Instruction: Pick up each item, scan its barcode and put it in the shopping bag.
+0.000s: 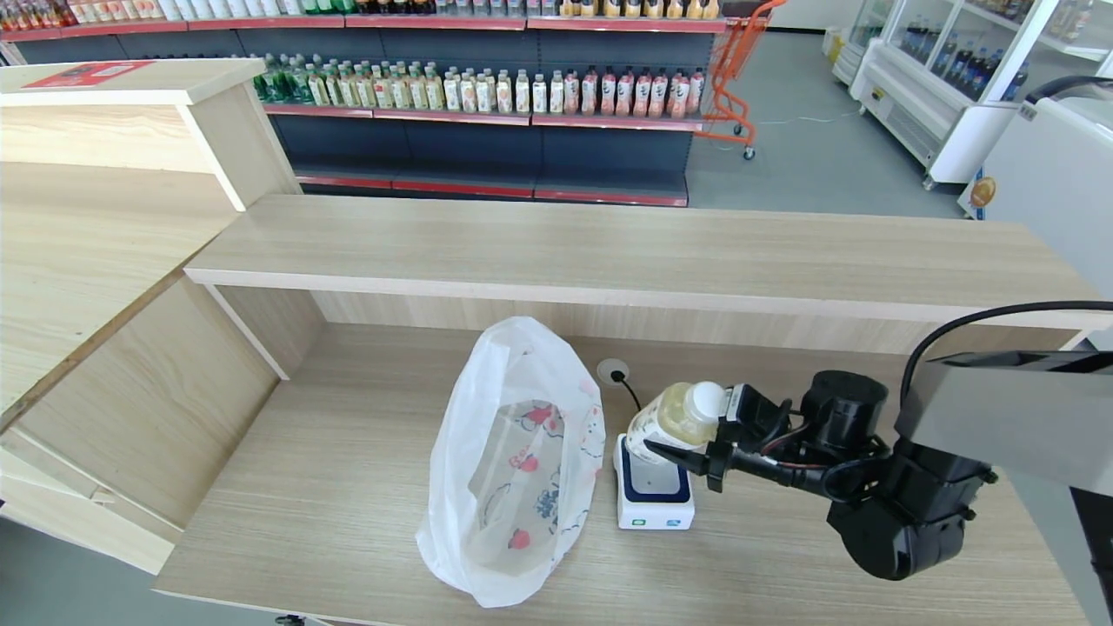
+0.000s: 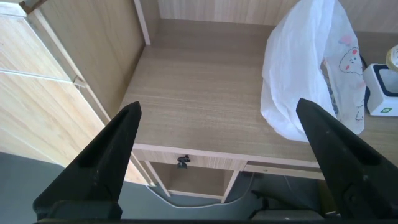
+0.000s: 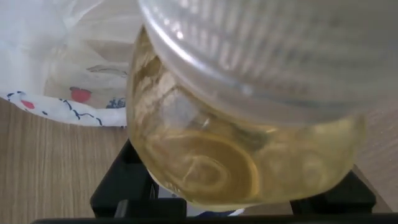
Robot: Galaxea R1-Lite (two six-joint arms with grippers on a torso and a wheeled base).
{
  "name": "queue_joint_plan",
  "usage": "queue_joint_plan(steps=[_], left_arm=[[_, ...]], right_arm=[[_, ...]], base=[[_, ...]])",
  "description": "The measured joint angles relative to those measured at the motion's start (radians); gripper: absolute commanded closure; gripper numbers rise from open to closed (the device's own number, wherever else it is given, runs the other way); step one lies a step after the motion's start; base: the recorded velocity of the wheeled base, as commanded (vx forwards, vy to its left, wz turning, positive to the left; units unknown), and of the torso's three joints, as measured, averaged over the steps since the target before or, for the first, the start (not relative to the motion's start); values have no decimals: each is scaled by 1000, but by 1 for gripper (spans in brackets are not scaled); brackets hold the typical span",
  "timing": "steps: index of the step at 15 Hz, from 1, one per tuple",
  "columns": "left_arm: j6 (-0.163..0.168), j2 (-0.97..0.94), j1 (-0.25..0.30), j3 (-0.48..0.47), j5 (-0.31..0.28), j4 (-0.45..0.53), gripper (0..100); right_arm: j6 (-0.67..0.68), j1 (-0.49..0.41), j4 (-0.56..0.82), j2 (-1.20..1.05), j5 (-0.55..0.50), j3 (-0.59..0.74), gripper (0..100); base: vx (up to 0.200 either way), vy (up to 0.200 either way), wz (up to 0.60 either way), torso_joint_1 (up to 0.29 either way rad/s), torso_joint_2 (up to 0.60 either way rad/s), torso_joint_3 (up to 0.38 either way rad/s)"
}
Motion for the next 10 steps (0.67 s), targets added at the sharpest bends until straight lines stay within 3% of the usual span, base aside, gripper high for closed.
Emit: queue_joint_plan(steps=[5, 10], left_arm=[[0, 0, 0, 0, 0, 0, 0], [0, 0, 0, 0, 0, 0, 0]], right_arm=[[-47, 27, 0, 77, 6, -132, 100], [-84, 27, 1, 84, 10, -156, 100]], base=[[0, 0, 0, 0, 0, 0], [0, 0, 0, 0, 0, 0]])
